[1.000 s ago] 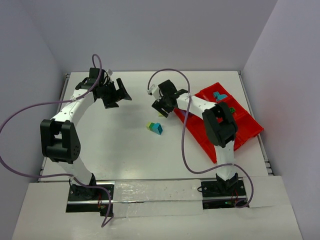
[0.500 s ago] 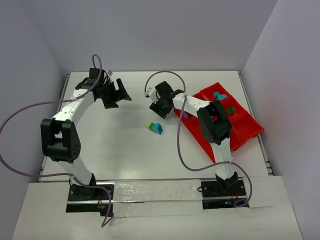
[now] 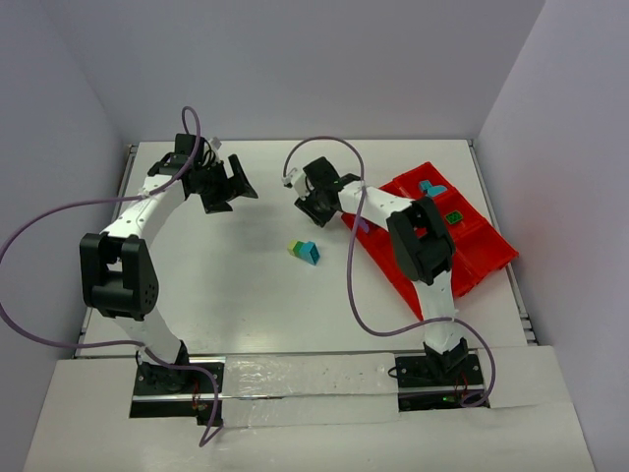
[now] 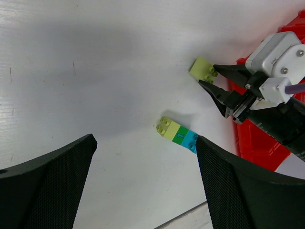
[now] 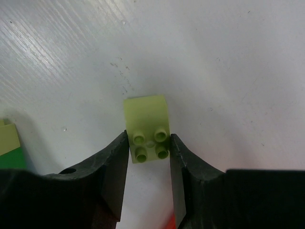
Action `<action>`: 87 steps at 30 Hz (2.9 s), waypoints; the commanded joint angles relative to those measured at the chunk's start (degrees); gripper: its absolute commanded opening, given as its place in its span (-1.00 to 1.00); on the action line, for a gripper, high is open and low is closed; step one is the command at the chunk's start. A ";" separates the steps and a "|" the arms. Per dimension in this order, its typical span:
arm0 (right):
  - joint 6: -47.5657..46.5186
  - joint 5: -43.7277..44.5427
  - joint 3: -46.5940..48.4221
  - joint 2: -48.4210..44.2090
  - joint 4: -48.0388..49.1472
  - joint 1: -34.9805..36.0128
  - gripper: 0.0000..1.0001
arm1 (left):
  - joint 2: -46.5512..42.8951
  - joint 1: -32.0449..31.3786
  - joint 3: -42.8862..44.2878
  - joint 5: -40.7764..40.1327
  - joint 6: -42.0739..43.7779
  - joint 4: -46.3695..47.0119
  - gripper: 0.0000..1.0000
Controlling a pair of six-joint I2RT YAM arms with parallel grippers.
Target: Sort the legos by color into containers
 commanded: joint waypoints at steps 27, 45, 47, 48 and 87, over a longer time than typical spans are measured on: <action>20.33 4.23 -42.33 -57.42 4.16 -18.48 -0.70 | -1.41 0.40 2.75 2.93 3.14 1.66 0.86; 20.12 2.90 -44.29 -56.55 5.36 -20.92 0.35 | -3.90 0.40 0.79 1.98 2.95 1.78 0.86; 19.48 1.89 -42.85 -56.77 5.00 -19.57 0.34 | -3.83 0.40 1.00 1.77 2.88 1.71 0.86; 18.81 1.81 -42.18 -56.70 4.96 -18.02 0.33 | -3.74 0.40 1.15 1.65 2.86 1.69 0.86; 8.47 -6.45 -25.48 -18.14 12.87 9.70 0.01 | -5.75 0.40 0.25 0.14 2.51 0.64 0.86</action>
